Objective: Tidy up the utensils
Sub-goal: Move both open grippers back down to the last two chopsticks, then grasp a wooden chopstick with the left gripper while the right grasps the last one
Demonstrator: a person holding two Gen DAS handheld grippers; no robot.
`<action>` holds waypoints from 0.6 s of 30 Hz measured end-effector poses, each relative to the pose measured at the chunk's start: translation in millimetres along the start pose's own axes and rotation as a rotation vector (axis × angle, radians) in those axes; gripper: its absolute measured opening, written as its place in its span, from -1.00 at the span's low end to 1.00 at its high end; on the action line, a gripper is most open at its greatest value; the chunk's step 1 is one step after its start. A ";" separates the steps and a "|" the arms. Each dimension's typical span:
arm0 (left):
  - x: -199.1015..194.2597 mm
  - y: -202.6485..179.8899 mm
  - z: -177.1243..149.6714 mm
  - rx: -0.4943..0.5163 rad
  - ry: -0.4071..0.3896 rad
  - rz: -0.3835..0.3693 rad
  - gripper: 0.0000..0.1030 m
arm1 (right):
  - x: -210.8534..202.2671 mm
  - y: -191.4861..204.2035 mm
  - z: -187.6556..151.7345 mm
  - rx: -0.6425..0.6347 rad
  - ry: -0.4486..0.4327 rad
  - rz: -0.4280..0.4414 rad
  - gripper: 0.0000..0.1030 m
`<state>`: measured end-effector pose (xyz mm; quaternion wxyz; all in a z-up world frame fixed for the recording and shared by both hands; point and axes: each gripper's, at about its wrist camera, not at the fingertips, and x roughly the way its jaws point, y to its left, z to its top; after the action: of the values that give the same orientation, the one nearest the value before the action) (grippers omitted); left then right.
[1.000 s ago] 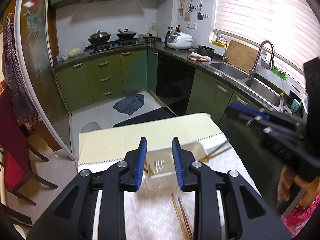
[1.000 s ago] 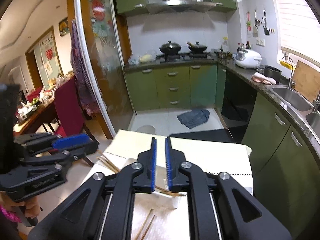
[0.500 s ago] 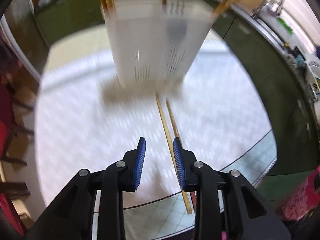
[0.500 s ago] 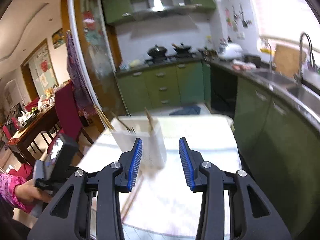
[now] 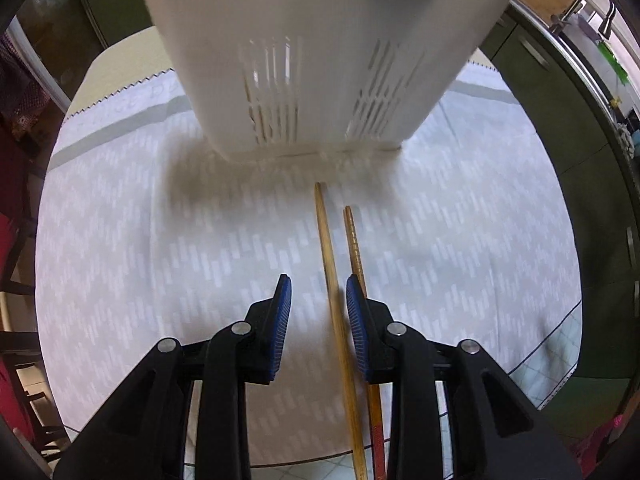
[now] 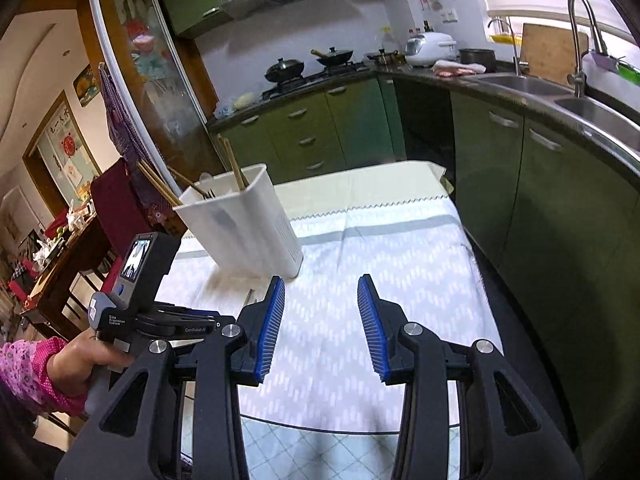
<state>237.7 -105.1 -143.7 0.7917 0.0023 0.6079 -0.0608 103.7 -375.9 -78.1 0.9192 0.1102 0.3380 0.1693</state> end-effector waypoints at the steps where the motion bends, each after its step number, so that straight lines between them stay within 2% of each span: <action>1: 1.4 -1.5 0.4 0.001 0.003 0.002 -0.47 | 4.3 3.5 4.6 -0.002 0.008 0.003 -0.25; 6: 13.6 -7.2 2.9 0.005 0.034 0.019 -0.49 | 21.0 11.9 6.9 -0.010 0.040 0.010 -0.25; 11: 18.8 -6.2 5.5 0.014 0.045 0.026 -0.78 | 40.8 31.0 5.6 -0.042 0.090 0.008 -0.25; 15: 19.6 -0.4 0.6 0.028 0.050 0.021 -0.82 | 66.6 53.3 -0.6 -0.099 0.164 0.005 -0.17; 18: 18.2 6.6 -3.2 0.043 0.054 0.017 -0.84 | 99.5 80.5 -10.1 -0.170 0.255 0.003 -0.17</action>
<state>239.9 -100.1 -162.5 0.7753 0.0261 0.6275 -0.0670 149.1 -262.7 -118.2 0.8746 0.0102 0.4362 0.2113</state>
